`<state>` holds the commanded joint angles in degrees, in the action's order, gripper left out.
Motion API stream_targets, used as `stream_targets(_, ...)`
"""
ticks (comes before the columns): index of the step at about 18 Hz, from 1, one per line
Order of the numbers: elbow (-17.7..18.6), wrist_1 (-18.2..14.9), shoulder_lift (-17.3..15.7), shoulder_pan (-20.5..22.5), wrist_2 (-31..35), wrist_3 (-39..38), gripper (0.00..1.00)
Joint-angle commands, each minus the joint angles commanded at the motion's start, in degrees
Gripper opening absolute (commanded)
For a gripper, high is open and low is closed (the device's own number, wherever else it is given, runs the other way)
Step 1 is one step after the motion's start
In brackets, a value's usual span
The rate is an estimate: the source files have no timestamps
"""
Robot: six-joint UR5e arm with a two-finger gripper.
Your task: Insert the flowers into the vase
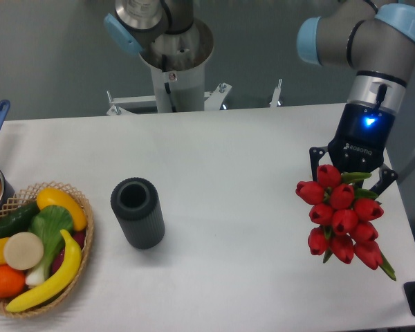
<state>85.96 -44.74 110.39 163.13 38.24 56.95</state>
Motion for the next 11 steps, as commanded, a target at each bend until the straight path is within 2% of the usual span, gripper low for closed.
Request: stream_targets(11,-0.09,0.0,0.0,-0.44,-0.36,-0.09,0.37)
